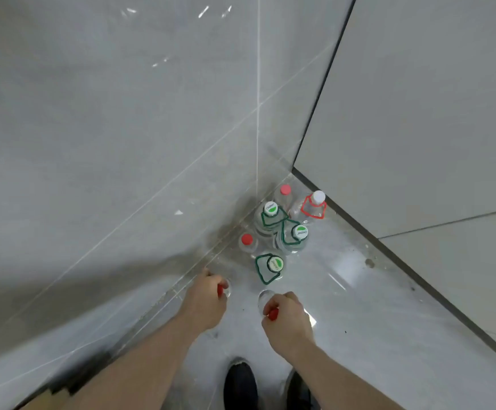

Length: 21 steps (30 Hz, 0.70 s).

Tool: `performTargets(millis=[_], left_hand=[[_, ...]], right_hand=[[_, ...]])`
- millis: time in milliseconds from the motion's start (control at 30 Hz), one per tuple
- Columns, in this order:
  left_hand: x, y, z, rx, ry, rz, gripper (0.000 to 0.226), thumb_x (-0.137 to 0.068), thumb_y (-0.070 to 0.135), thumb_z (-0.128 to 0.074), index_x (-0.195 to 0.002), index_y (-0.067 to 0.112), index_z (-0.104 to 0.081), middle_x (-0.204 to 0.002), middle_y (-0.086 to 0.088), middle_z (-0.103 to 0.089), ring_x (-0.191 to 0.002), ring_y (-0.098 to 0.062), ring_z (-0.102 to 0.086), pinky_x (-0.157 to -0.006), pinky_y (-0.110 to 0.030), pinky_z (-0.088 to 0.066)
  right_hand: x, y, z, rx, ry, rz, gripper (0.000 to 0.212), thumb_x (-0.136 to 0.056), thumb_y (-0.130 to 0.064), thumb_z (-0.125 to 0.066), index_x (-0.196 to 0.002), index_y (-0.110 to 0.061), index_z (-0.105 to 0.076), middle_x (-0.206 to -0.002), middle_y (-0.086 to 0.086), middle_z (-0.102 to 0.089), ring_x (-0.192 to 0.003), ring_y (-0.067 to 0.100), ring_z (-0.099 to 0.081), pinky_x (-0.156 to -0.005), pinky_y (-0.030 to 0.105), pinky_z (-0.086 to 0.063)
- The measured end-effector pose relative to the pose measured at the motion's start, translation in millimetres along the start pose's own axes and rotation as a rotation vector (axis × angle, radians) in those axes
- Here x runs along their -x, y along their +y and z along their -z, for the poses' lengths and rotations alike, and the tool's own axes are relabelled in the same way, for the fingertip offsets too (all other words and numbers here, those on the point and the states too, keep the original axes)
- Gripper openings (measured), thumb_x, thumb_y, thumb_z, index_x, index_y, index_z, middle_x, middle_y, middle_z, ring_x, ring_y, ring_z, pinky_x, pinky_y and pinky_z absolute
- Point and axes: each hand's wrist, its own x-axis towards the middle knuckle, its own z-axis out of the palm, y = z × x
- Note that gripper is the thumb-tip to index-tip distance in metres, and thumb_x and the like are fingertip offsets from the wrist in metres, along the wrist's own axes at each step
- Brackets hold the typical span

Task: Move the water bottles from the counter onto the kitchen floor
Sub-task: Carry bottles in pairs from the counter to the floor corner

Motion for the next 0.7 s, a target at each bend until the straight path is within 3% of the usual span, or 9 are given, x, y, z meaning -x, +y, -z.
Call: performTargets(millis=[133, 267, 500, 700], left_hand=[[-26.0, -16.6, -16.6, -0.044, -0.026, -0.057, 0.026, -0.096, 0.014, -0.052, -0.114, 0.019, -0.07, -0.122, -0.002, -0.054, -0.103, -0.023, -0.063, -0.089, -0.024, -0.044], [-43.1, -27.8, -27.0, -0.043, -0.026, -0.111, 0.024, -0.095, 0.013, -0.053, -0.111, 0.017, -0.069, -0.119, 0.0, -0.054, -0.1, -0.021, -0.061, -0.083, -0.02, -0.039], [-64.9, -34.0, -35.5, -0.016, -0.007, -0.21, 0.024, -0.091, 0.008, -0.057, -0.11, 0.016, -0.07, -0.113, 0.005, -0.055, -0.097, -0.018, -0.062, -0.085, -0.02, -0.042], [-74.5, -35.4, -37.0, -0.021, -0.083, -0.23, 0.034, -0.091, 0.004, -0.056, -0.12, 0.016, -0.069, -0.121, 0.003, -0.057, -0.106, -0.017, -0.061, -0.099, -0.031, -0.05]], right_hand=[[-25.3, 11.7, -30.0, 0.014, -0.022, 0.025, 0.028, -0.091, -0.005, -0.052, -0.09, -0.026, -0.07, -0.113, -0.012, -0.052, -0.084, 0.011, -0.056, -0.06, 0.012, -0.043], [-40.4, 15.0, -50.4, -0.003, -0.021, 0.036, 0.025, -0.094, -0.008, -0.052, -0.096, -0.027, -0.069, -0.114, -0.014, -0.052, -0.085, 0.013, -0.062, -0.073, 0.027, -0.057], [-52.3, 10.9, -70.4, -0.059, -0.011, 0.075, 0.031, -0.097, -0.004, -0.052, -0.115, -0.019, -0.072, -0.128, -0.01, -0.05, -0.096, 0.015, -0.063, -0.086, 0.024, -0.054], [-59.2, 4.3, -78.2, -0.109, -0.07, 0.086, 0.047, -0.091, 0.002, -0.055, -0.132, -0.019, -0.065, -0.139, -0.01, -0.045, -0.113, 0.009, -0.06, -0.099, 0.024, -0.052]])
